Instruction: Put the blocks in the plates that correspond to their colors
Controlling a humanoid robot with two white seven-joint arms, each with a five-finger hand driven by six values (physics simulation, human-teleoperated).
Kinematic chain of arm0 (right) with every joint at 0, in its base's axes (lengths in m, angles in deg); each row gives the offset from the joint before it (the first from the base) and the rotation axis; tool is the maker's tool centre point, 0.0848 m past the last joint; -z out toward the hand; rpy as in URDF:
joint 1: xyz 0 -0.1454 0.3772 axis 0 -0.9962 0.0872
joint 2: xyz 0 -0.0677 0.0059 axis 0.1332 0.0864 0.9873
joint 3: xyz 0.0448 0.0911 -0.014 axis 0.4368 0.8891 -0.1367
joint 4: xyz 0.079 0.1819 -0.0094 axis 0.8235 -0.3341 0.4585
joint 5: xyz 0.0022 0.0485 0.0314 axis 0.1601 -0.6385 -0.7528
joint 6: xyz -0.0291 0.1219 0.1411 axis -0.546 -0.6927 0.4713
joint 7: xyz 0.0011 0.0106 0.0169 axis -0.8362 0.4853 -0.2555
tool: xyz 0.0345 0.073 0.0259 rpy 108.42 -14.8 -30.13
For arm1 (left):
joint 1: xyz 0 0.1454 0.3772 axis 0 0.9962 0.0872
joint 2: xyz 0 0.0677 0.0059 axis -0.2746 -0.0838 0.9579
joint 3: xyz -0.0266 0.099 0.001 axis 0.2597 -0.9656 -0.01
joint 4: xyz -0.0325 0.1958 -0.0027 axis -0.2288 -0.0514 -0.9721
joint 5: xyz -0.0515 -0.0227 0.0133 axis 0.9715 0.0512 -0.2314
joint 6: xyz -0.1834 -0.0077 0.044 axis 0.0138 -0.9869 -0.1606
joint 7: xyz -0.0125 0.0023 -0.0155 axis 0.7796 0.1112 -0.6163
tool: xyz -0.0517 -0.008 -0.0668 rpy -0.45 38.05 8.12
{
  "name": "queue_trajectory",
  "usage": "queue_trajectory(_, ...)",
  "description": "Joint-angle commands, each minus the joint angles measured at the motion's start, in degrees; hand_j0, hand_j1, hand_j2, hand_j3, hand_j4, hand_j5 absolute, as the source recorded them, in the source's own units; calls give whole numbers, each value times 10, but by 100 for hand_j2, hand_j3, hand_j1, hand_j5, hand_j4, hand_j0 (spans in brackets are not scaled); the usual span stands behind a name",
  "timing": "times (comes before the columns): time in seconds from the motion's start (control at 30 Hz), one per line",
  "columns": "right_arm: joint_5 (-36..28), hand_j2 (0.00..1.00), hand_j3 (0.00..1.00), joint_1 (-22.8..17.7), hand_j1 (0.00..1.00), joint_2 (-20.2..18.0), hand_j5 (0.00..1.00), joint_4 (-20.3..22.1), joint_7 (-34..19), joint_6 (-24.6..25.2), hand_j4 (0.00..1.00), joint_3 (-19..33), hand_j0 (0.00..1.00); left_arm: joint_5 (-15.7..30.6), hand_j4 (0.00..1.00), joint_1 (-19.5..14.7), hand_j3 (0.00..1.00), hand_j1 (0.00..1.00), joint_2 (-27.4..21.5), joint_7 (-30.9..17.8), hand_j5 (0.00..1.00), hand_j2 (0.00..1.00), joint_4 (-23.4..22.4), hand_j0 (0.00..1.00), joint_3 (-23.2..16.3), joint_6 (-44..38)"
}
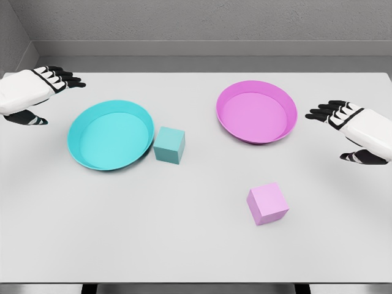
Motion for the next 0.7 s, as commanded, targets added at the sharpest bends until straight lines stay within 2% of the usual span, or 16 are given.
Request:
queue_trajectory(0.0, -2, 100, 100, 0, 100, -1, 100, 0, 0, 0, 100, 0, 100, 3, 100, 0, 100, 100, 0, 0, 100, 100, 1, 100, 0, -1)
queue_trajectory(0.07, -2, 100, 100, 0, 100, 0, 100, 0, 0, -5, 100, 0, 100, 3, 100, 0, 100, 100, -1, 0, 100, 100, 1, 100, 0, -1)
queue_trajectory(0.1, -2, 100, 100, 0, 100, 1, 100, 1, -9, -32, 100, 0, 100, 4, 100, 0, 100, 100, 0, 0, 100, 100, 1, 100, 0, -1)
queue_trajectory(0.23, -2, 100, 100, 18, 100, 6, 100, 1, -98, -105, 100, 0, 100, -2, 100, 1, 100, 100, 6, 0, 100, 100, 2, 100, -7, -1)
queue_trajectory(0.3, -1, 100, 100, 34, 100, 11, 100, 1, -153, -107, 100, -1, 100, -6, 100, -3, 100, 100, 14, -5, 100, 100, 5, 100, -26, -1)
queue_trajectory(0.4, -1, 100, 100, 41, 100, 18, 100, 1, -169, -107, 100, -5, 100, -6, 100, -19, 100, 100, 41, -13, 100, 100, 7, 100, -58, -1)
queue_trajectory(0.47, 0, 100, 100, 49, 100, 37, 100, 1, -233, -107, 100, -8, 100, -15, 100, -38, 100, 100, 59, -13, 100, 100, 18, 100, -86, -1)
queue_trajectory(0.53, 1, 100, 100, 60, 100, 47, 100, 1, -254, -107, 100, -18, 100, -29, 100, -48, 100, 100, 78, -13, 100, 100, 30, 100, -104, -1)
queue_trajectory(0.6, 4, 100, 100, 99, 100, 69, 100, 1, -294, -107, 100, -61, 100, -29, 100, -69, 100, 100, 83, -13, 100, 100, 33, 100, -137, -1)
queue_trajectory(0.67, 4, 100, 100, 129, 100, 76, 100, 1, -295, -107, 100, -98, 100, -29, 100, -82, 100, 100, 95, -13, 100, 100, 56, 100, -158, -1)
